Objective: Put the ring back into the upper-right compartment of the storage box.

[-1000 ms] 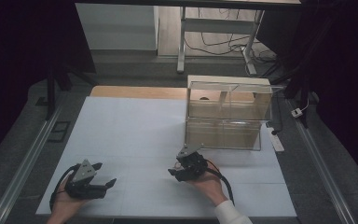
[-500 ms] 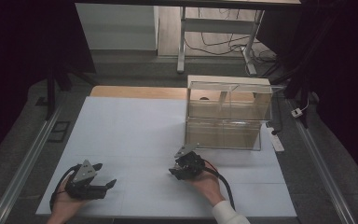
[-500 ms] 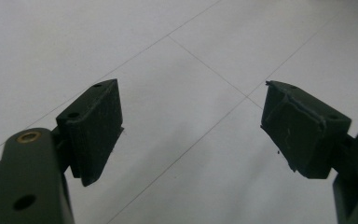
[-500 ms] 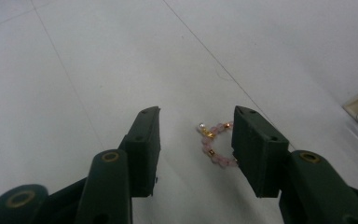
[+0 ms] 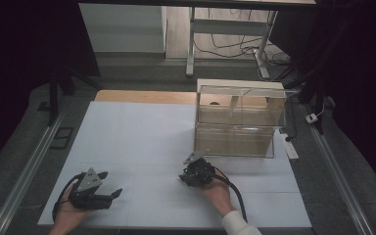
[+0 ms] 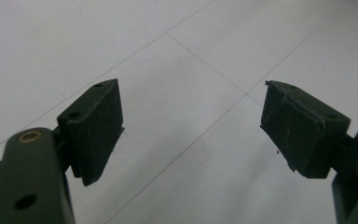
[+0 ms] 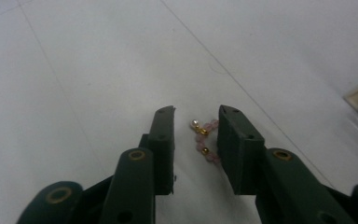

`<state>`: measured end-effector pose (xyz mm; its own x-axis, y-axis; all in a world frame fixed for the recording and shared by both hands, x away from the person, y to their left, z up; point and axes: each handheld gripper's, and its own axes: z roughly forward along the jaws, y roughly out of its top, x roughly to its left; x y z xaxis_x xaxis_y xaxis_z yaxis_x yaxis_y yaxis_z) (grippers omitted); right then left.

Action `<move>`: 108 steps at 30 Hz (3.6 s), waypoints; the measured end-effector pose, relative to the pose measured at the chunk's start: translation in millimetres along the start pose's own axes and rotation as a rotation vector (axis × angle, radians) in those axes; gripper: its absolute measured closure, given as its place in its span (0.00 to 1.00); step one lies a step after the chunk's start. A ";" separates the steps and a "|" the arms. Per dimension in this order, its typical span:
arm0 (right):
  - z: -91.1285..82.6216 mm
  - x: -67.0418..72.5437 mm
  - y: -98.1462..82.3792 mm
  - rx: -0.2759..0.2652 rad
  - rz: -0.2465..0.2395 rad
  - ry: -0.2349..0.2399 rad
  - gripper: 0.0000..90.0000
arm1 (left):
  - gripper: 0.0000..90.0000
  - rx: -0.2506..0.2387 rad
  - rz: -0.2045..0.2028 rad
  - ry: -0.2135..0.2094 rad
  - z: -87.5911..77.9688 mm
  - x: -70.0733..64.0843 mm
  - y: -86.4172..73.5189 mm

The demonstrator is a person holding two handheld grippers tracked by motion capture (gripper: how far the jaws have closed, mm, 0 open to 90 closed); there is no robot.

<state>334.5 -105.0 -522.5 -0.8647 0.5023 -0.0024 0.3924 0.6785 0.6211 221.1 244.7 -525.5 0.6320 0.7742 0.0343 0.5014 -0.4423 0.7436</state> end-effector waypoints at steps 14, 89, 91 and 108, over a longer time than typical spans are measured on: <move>-0.4 3.3 -1.9 -0.003 0.007 -0.047 0.96 | 0.23 0.000 0.004 0.005 -0.4 -0.4 -0.3; -80.5 6.6 20.3 -0.284 0.008 -0.051 0.96 | 0.23 0.006 0.003 0.011 -0.3 2.2 -2.4; -83.7 5.8 20.5 -0.297 0.009 -0.053 0.96 | 0.23 0.005 0.003 0.011 -0.3 2.3 -2.4; -119.8 0.7 23.1 -0.382 0.020 -0.084 0.96 | 0.23 0.006 0.002 0.010 0.0 2.1 -2.6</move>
<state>305.4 -153.2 -414.3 -0.8230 0.5664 -0.0419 0.2500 0.4275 0.8688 221.2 247.5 -527.3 0.6272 0.7777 0.0423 0.5038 -0.4466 0.7394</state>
